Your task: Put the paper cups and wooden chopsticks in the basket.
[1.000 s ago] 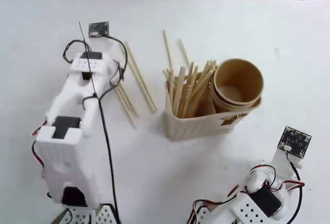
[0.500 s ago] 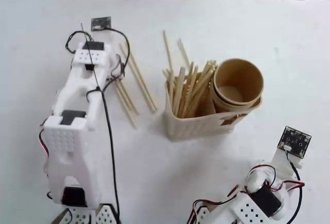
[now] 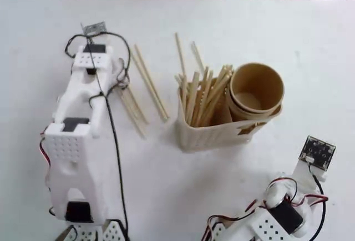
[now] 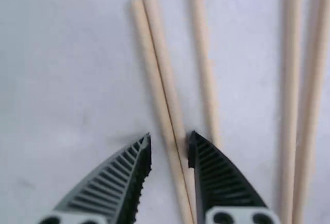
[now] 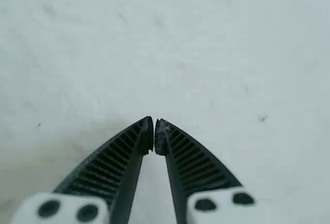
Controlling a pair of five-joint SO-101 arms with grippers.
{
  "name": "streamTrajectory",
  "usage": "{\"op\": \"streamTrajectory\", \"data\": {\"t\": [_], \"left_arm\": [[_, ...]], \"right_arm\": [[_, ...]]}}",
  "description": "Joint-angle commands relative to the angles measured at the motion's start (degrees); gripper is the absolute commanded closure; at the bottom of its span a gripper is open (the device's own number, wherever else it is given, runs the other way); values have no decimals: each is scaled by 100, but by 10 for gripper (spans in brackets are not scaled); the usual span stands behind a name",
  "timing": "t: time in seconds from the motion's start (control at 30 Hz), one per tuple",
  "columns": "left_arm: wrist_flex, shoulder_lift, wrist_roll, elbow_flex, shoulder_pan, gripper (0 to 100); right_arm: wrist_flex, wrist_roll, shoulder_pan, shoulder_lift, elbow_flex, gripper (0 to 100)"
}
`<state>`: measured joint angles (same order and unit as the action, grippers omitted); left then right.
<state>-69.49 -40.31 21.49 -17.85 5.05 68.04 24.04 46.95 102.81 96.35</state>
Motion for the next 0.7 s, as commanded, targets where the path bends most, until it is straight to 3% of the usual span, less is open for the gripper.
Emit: {"op": "streamTrajectory", "data": {"t": [0.0,0.13,0.43,0.67], "left_arm": [[-35,-4,53,-132,-207,873],[62,-13,-62,-114,-242,982],[70,66,-202,-132,-198,978],[-527,725,-422,-193,40,978]], "right_arm": [[-57,-18,40,48,53,979],[-57,-18,40,48,53,979],[-57,-18,40,48,53,979],[-57,-18,40,48,53,979]]}}
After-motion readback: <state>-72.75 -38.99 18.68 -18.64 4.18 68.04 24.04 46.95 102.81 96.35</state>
